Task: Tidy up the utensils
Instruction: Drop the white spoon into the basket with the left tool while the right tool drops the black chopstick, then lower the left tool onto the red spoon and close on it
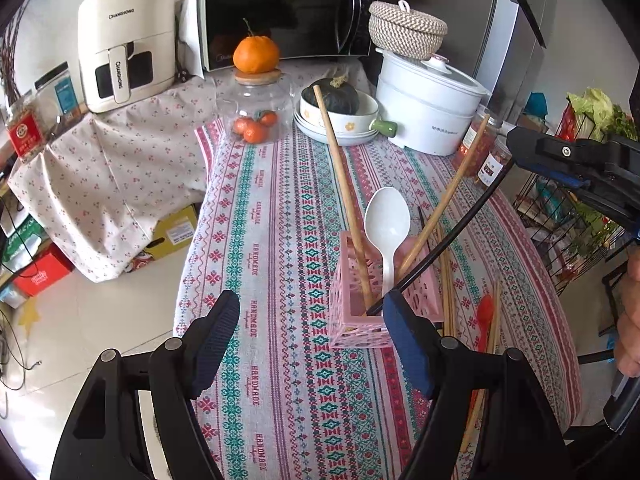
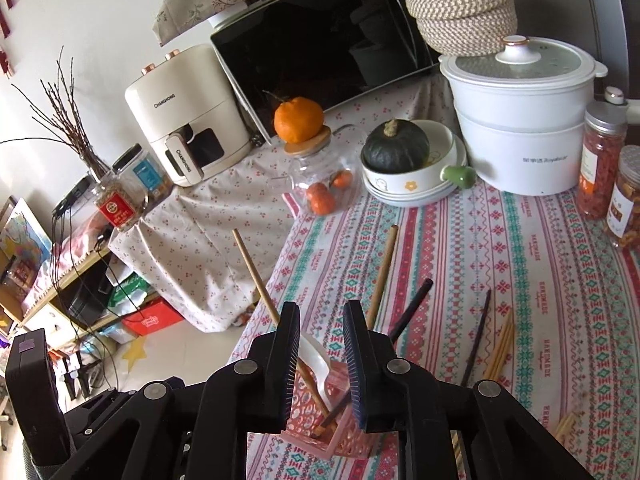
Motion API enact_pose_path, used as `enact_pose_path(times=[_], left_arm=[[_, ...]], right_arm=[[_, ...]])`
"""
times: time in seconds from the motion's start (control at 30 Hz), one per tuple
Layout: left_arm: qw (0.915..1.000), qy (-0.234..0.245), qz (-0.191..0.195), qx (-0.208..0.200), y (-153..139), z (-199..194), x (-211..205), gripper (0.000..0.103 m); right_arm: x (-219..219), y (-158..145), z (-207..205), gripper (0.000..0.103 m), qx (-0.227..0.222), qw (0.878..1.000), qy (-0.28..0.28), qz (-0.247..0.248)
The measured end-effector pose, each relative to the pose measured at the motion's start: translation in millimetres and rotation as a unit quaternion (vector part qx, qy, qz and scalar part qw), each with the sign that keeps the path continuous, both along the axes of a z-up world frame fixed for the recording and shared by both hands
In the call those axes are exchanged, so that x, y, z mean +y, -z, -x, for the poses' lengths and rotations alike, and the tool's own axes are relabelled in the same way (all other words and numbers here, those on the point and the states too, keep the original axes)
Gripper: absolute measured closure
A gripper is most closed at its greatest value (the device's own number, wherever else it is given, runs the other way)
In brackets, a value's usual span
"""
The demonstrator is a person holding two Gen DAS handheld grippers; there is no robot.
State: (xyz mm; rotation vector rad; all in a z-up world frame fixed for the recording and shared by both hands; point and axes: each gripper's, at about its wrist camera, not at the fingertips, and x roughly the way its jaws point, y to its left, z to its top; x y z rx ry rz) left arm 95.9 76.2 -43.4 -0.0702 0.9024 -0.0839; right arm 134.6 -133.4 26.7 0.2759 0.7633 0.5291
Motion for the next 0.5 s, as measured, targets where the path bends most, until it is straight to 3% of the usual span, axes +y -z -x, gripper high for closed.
enact_pose_path(times=[0.1,0.23,0.5], left_arm=[[1.0,0.009,-0.001,0.001,-0.2,0.8,-6.6,0.026],[0.9995,0.032,0.003,0.003,-1.9,5.2,-18.0,0.026],[0.9926,0.116,0.005,0.035,5.9,24.0,-63.8,0.026]], right_arm=[[-15.3,-4.7,6.1,0.077,-0.001,1.0,0.005,-0.002],[-44.8,-8.2,14.2,0.052,0.0,1.0,0.024,-0.007],[-110.4,24.9,21.9,0.037,0.068,0.993,0.081,0.053]])
